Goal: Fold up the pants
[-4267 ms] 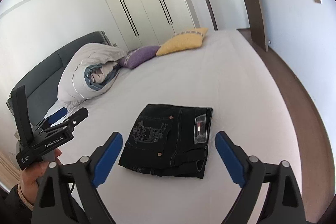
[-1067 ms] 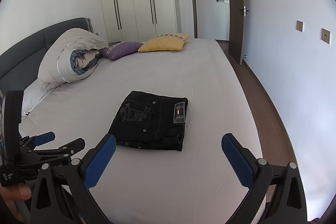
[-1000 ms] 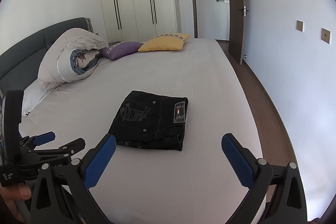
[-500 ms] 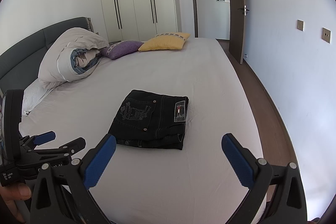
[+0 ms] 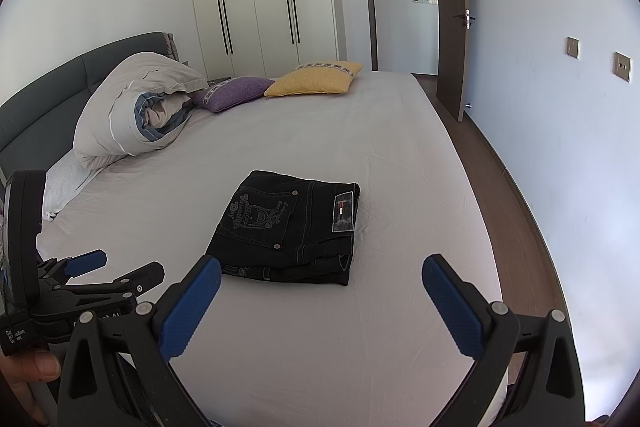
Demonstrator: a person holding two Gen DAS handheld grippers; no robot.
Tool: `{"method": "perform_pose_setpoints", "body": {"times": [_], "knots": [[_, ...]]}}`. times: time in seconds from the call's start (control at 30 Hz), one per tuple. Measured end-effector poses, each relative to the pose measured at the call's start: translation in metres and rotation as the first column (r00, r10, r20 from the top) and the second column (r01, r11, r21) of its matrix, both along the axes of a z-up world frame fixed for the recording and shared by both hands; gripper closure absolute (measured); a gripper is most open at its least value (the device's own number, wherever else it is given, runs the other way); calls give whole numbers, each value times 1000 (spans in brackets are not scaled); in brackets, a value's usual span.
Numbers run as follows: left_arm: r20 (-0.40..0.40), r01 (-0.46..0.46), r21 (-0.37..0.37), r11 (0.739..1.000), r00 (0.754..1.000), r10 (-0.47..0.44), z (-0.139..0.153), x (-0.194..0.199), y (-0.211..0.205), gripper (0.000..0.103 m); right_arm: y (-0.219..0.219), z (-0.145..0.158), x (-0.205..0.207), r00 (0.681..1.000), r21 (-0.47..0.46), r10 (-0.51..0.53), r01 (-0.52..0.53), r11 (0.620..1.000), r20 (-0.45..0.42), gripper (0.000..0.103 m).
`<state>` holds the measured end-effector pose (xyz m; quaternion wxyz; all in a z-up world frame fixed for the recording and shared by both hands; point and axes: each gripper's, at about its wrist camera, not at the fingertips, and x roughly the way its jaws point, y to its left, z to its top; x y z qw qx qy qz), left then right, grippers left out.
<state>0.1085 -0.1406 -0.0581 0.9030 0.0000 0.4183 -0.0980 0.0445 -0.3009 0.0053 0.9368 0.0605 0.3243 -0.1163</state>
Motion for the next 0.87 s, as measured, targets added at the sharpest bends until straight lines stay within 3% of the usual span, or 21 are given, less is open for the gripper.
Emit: {"method": "perform_pose_setpoints", "body": {"times": [0.47,0.87], "knots": [[-13,0,-4,1000,1000,0,-3,0,-1,0,1,-1,-1,1000,2,1,-1,1000,-1,0],[19,-1,38,999,1000,0,-3,-4,2,0,4,-9,-8,1000,25,-6,6,1000,-7,0]]}}
